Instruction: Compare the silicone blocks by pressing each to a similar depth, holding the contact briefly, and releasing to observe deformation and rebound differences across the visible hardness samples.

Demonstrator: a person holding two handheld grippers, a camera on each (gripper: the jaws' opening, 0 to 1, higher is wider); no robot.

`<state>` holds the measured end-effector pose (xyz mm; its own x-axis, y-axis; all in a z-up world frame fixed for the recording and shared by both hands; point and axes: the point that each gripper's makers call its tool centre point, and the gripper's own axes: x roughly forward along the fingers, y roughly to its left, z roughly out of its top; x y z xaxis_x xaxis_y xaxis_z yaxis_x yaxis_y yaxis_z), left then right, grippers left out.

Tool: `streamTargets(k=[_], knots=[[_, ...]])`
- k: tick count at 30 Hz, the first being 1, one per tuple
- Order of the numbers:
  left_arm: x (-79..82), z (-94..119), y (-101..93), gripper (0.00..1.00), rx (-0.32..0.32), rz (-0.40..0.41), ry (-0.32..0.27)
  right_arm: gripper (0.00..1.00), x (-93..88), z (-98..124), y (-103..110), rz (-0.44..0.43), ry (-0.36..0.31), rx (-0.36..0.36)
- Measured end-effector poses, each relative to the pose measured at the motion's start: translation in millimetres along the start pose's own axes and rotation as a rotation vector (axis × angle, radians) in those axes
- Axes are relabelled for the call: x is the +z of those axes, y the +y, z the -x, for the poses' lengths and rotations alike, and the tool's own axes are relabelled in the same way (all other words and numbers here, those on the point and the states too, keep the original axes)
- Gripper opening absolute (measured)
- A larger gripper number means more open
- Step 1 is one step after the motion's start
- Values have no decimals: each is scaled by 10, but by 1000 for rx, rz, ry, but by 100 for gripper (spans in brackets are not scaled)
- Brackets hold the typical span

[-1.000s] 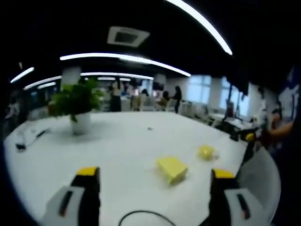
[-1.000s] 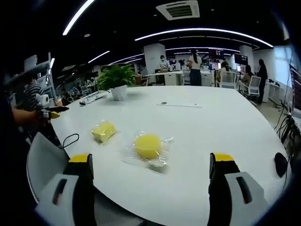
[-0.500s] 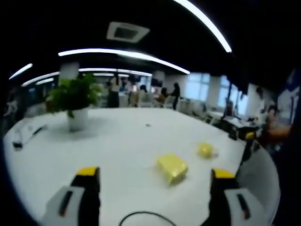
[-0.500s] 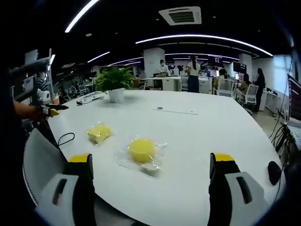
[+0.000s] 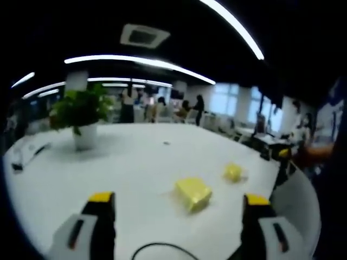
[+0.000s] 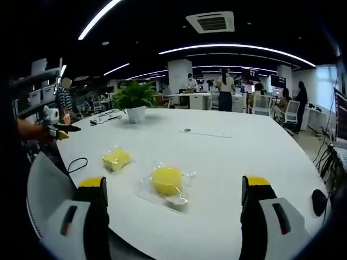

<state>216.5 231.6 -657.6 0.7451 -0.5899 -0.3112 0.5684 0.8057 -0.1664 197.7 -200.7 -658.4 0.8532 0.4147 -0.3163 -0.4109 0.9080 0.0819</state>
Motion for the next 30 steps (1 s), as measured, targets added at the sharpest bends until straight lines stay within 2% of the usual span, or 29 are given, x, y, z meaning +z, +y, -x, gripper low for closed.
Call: streamTargets(k=[2, 8, 11, 14, 22, 23, 28, 30], knots=[[-19, 13, 1, 100, 6, 0, 6, 97, 6, -5, -19, -63, -15, 5], [-10, 55, -32, 100, 2, 15, -6, 97, -101, 19, -69, -67, 17, -24], [-21, 53, -55, 100, -6, 18, -7, 97, -127, 36, -48, -111, 26, -18], [-39, 44, -55, 100, -8, 31, 2, 97, -152, 36, -30, -105, 37, -20], [31, 41, -18, 100, 0, 40, -41, 96, -200, 21, -45, -126, 60, -15], [30, 42, -7, 100, 4, 43, -41, 96, -223, 25, -27, -155, 78, -9], [-20, 17, 73, 100, 19, 52, -23, 97, -193, 44, -88, -117, 72, -41], [-39, 4, 75, 100, 13, 53, -15, 97, -226, 54, -63, -116, 92, -29]])
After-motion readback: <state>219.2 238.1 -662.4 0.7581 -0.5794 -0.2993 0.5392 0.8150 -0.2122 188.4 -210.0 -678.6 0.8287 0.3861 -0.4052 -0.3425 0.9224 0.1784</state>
